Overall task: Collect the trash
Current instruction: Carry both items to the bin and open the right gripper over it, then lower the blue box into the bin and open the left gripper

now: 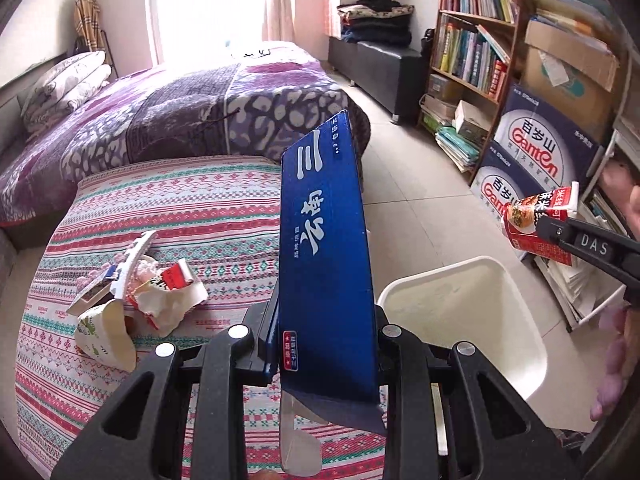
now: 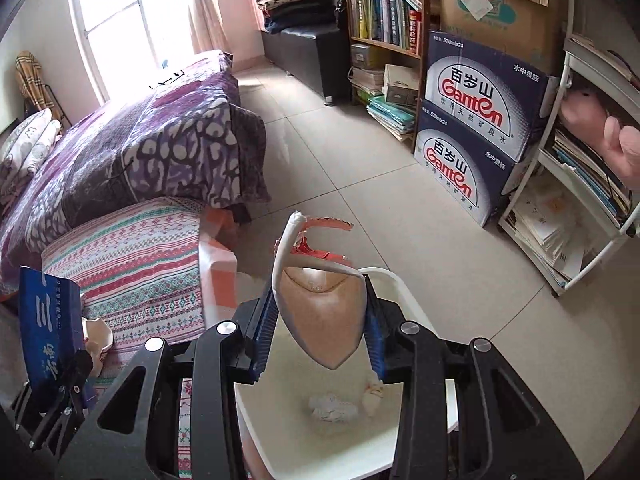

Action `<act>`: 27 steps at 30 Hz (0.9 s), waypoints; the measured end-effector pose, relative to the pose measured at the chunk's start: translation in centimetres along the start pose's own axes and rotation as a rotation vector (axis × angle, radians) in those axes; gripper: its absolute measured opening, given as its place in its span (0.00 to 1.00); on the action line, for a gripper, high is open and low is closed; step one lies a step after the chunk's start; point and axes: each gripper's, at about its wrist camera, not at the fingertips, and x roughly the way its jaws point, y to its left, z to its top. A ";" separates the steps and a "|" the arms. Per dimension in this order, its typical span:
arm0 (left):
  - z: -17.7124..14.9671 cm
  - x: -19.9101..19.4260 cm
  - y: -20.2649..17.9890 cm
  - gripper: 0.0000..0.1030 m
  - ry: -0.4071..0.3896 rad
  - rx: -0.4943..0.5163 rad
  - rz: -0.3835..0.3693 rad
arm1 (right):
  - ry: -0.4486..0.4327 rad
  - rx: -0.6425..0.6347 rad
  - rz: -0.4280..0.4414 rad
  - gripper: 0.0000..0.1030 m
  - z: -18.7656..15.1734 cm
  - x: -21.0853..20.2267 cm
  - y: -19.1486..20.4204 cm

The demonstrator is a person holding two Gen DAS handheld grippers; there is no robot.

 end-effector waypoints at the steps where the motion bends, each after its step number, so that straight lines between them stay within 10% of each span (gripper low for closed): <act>1: -0.1 0.2 -0.6 0.27 0.003 0.013 -0.010 | 0.000 0.008 -0.015 0.39 0.0 0.0 -0.4; 21: -1.1 4.6 -9.5 0.28 0.151 0.079 -0.225 | -0.061 0.119 -0.105 0.70 0.9 -1.0 -7.5; 27: -0.8 5.2 -10.6 0.44 0.186 0.054 -0.359 | -0.073 0.157 -0.103 0.72 1.2 -1.2 -8.5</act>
